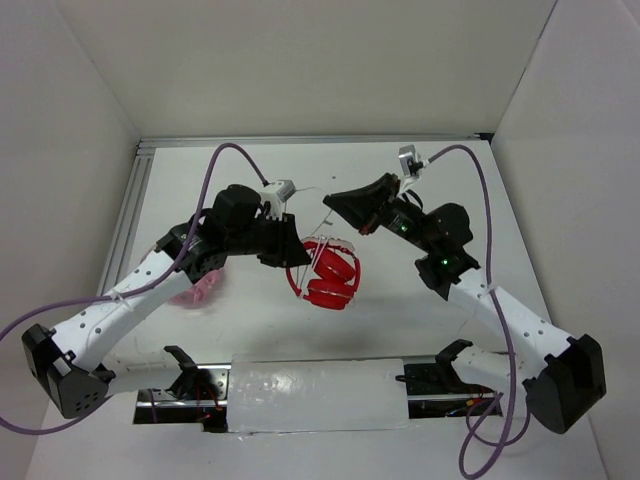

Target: Wrap the headphones

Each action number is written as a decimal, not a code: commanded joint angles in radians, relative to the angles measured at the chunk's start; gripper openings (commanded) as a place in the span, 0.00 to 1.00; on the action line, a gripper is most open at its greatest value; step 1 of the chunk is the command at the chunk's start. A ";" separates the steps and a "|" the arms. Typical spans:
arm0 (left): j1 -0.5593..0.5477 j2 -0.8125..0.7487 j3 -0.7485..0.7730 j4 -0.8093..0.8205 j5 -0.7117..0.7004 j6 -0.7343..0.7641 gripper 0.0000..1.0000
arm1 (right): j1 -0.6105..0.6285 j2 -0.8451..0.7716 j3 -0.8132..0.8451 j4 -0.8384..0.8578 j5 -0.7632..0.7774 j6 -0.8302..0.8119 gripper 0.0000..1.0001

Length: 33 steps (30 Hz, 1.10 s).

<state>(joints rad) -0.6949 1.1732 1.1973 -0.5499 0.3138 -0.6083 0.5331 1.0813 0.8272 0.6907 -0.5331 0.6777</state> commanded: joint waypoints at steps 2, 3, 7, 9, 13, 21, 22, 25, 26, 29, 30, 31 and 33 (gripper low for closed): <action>0.001 0.020 -0.001 -0.054 -0.088 -0.073 0.00 | 0.048 -0.141 -0.057 0.102 0.136 -0.122 0.00; 0.000 0.026 -0.001 -0.056 -0.094 -0.076 0.00 | 0.054 -0.150 -0.069 0.121 0.136 -0.122 0.00; 0.005 0.058 -0.001 -0.080 -0.142 -0.110 0.00 | 0.082 -0.224 -0.106 0.170 0.174 -0.096 0.00; 0.006 0.074 0.005 -0.094 -0.174 -0.125 0.00 | 0.097 -0.250 -0.125 0.164 0.197 -0.096 0.00; 0.032 0.101 0.007 -0.104 -0.193 -0.139 0.00 | 0.116 -0.336 -0.148 0.135 0.266 -0.107 0.00; 0.063 0.152 -0.010 -0.081 -0.183 -0.150 0.00 | 0.117 -0.399 -0.122 0.047 0.298 -0.136 0.04; 0.066 0.158 -0.007 -0.084 -0.191 -0.156 0.00 | 0.117 -0.399 -0.123 0.049 0.300 -0.130 0.05; 0.078 0.189 0.011 -0.099 -0.203 -0.156 0.00 | 0.117 -0.396 -0.129 0.072 0.283 -0.110 0.06; 0.083 0.207 0.016 -0.093 -0.202 -0.151 0.00 | 0.117 -0.394 -0.134 0.079 0.269 -0.106 0.06; 0.124 0.261 0.074 -0.123 -0.228 -0.142 0.00 | 0.119 -0.393 -0.141 0.061 0.226 -0.099 0.06; 0.153 0.278 0.121 -0.134 -0.254 -0.142 0.00 | 0.122 -0.391 -0.148 0.067 0.211 -0.099 0.06; 0.170 0.295 0.148 -0.140 -0.268 -0.142 0.00 | 0.129 -0.389 -0.167 0.066 0.199 -0.102 0.06; 0.221 0.359 0.250 -0.197 -0.309 -0.156 0.00 | 0.145 -0.396 -0.175 0.034 0.174 -0.151 0.06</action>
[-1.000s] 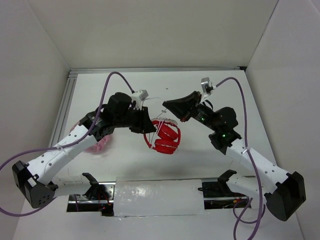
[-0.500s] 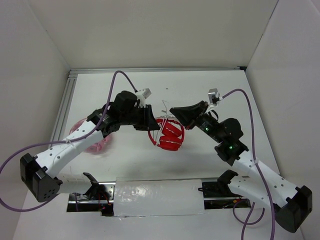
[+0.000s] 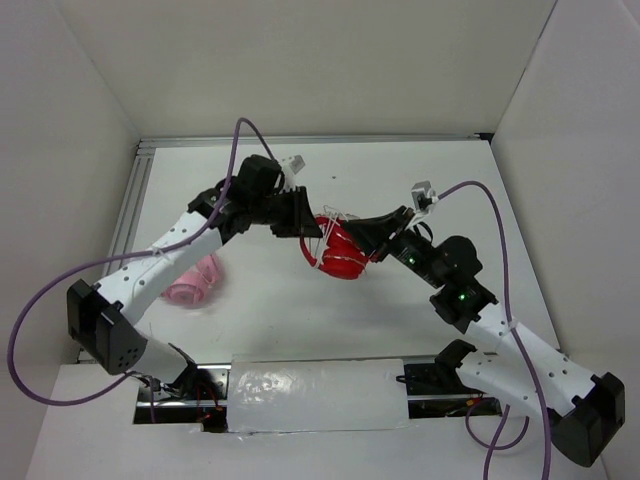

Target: Wrap the headphones

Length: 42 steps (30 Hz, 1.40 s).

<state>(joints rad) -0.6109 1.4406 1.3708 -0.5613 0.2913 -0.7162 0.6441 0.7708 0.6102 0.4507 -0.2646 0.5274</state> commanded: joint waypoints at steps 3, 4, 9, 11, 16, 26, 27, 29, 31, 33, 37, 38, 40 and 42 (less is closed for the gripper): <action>0.186 0.162 0.201 -0.219 -0.287 -0.031 0.00 | 0.061 -0.082 0.078 0.119 -0.337 -0.243 0.05; 0.192 0.179 0.221 -0.209 -0.276 -0.017 0.00 | 0.084 -0.079 0.097 0.053 -0.417 -0.336 0.02; 0.203 0.187 0.278 -0.147 -0.230 0.046 0.00 | 0.141 -0.024 0.268 -0.538 -0.769 -0.942 0.11; 0.201 0.185 0.283 -0.127 -0.227 0.053 0.00 | 0.154 0.051 0.348 -0.822 -0.878 -1.199 0.14; 0.183 0.191 0.290 -0.098 -0.244 0.081 0.00 | 0.173 0.154 0.448 -1.076 -0.877 -1.475 0.29; 0.146 0.181 0.356 -0.040 -0.268 0.129 0.00 | 0.252 0.166 0.392 -0.927 -0.687 -1.301 0.34; 0.148 0.178 0.369 -0.048 -0.247 0.129 0.00 | 0.252 0.162 0.385 -0.893 -0.668 -1.260 0.34; 0.143 0.172 0.392 -0.063 -0.225 0.129 0.00 | 0.252 0.147 0.352 -0.766 -0.579 -1.098 0.34; 0.145 0.153 0.396 -0.060 -0.189 0.124 0.00 | 0.252 0.108 0.301 -0.614 -0.474 -0.941 0.36; 0.145 0.150 0.431 -0.087 -0.182 0.107 0.00 | 0.252 0.066 0.264 -0.528 -0.391 -0.845 0.53; 0.143 0.158 0.514 -0.137 -0.173 0.098 0.00 | 0.252 -0.005 0.160 -0.351 -0.204 -0.640 0.82; 0.142 0.158 0.536 -0.144 -0.169 0.097 0.00 | 0.252 -0.017 0.120 -0.307 -0.147 -0.589 0.90; 0.140 0.156 0.585 -0.155 -0.123 0.103 0.00 | 0.250 -0.048 0.073 -0.268 -0.090 -0.549 1.00; 0.140 0.153 0.623 -0.163 -0.095 0.103 0.00 | 0.252 -0.065 0.045 -0.254 -0.029 -0.497 1.00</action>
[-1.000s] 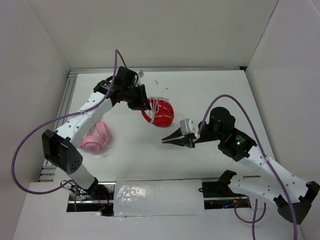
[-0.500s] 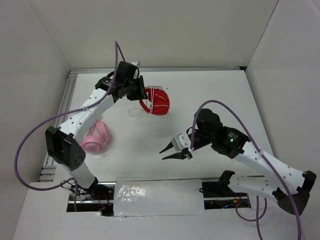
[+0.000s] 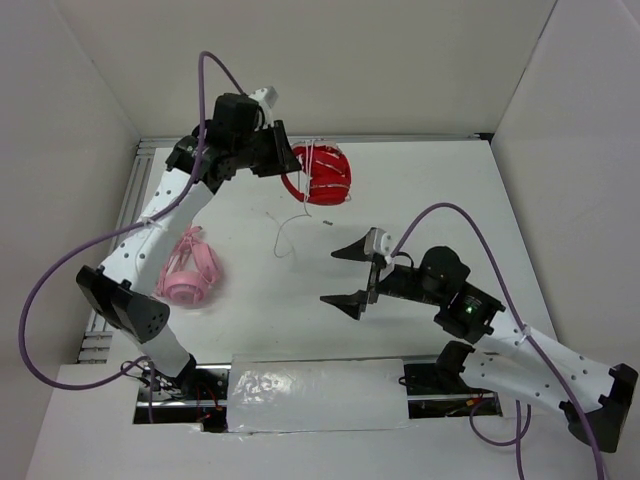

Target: Wrap the headphones

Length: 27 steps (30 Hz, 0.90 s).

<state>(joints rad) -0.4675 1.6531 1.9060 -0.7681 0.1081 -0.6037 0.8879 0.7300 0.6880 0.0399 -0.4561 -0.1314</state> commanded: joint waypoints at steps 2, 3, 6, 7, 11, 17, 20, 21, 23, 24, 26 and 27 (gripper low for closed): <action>-0.008 -0.065 0.139 0.033 0.120 -0.008 0.00 | 0.006 -0.030 -0.080 0.189 0.194 0.182 1.00; -0.010 -0.070 0.151 0.032 0.133 -0.007 0.00 | 0.006 -0.035 -0.103 0.208 0.233 0.203 1.00; -0.014 -0.095 0.179 0.036 0.189 -0.004 0.00 | 0.006 -0.029 -0.201 0.314 0.347 0.240 1.00; -0.016 -0.111 0.179 0.044 0.214 -0.002 0.00 | 0.005 -0.026 -0.240 0.360 0.379 0.259 1.00; -0.023 -0.145 0.176 0.056 0.274 0.002 0.00 | -0.024 -0.017 -0.298 0.425 0.502 0.413 1.00; -0.034 -0.161 0.199 0.059 0.317 0.001 0.00 | -0.127 0.051 -0.308 0.340 0.676 0.809 1.00; -0.036 -0.151 0.223 0.047 0.338 -0.001 0.00 | -0.152 0.098 -0.324 0.397 0.551 0.794 1.00; -0.037 -0.151 0.228 0.043 0.350 -0.001 0.00 | -0.162 0.112 -0.320 0.382 0.551 0.818 1.00; -0.042 -0.147 0.238 0.039 0.358 -0.004 0.00 | -0.191 0.160 -0.274 0.323 0.579 0.964 0.98; -0.043 -0.147 0.241 0.038 0.351 -0.005 0.00 | -0.242 0.179 -0.243 0.157 0.585 1.034 0.97; -0.052 -0.151 0.245 0.039 0.340 -0.002 0.00 | -0.311 0.276 -0.150 -0.031 0.463 1.169 0.98; -0.053 -0.151 0.245 0.039 0.335 -0.002 0.00 | -0.328 0.276 -0.150 -0.064 0.462 1.170 0.99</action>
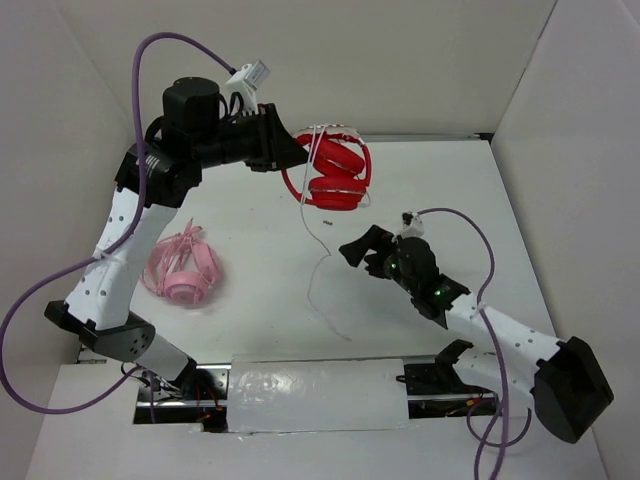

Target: Wrap the headphones

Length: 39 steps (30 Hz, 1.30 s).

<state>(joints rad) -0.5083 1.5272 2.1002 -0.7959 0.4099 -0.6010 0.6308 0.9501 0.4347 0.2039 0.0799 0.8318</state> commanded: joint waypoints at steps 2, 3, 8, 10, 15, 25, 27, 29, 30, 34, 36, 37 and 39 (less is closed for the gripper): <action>-0.016 -0.025 0.053 0.070 0.032 -0.002 0.00 | -0.086 0.102 0.116 -0.248 -0.195 0.248 1.00; -0.019 -0.021 0.055 0.067 0.027 0.000 0.00 | -0.091 0.117 0.119 -0.241 -0.225 0.253 1.00; -0.026 -0.015 0.063 0.073 0.032 0.017 0.00 | -0.062 0.107 0.090 -0.021 -0.325 -0.021 1.00; -0.024 -0.010 0.064 0.076 0.041 0.021 0.00 | -0.054 0.076 0.050 0.046 -0.319 -0.182 1.00; -0.027 -0.004 0.070 0.087 0.064 0.024 0.00 | -0.045 0.091 0.019 0.014 -0.246 -0.336 1.00; -0.042 0.008 0.100 0.069 0.037 0.047 0.00 | -0.045 0.211 0.126 -0.103 -0.382 -0.269 0.97; -0.041 0.008 0.103 0.069 0.032 0.050 0.00 | -0.016 0.142 0.060 -0.068 -0.374 -0.310 1.00; -0.041 0.013 0.107 0.070 0.032 0.049 0.00 | 0.012 0.049 0.012 -0.003 -0.362 -0.348 1.00; -0.042 0.016 0.113 0.072 0.036 0.050 0.00 | 0.047 0.020 -0.040 0.026 -0.359 -0.356 1.00; -0.044 0.030 0.133 0.069 0.058 0.044 0.00 | 0.101 -0.080 -0.152 0.217 -0.292 -0.381 1.00; -0.047 0.031 0.136 0.072 0.072 0.043 0.00 | 0.118 -0.096 -0.220 0.337 -0.273 -0.418 1.00; -0.047 0.028 0.136 0.075 0.076 0.040 0.00 | 0.122 -0.094 -0.241 0.383 -0.264 -0.419 1.00; -0.053 0.025 0.135 0.078 0.081 0.040 0.00 | 0.135 -0.079 -0.296 0.522 -0.266 -0.451 1.00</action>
<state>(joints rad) -0.5495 1.5669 2.1845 -0.8082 0.4408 -0.5495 0.7456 0.8669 0.1886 0.4385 -0.2226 0.4484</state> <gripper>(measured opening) 0.368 0.994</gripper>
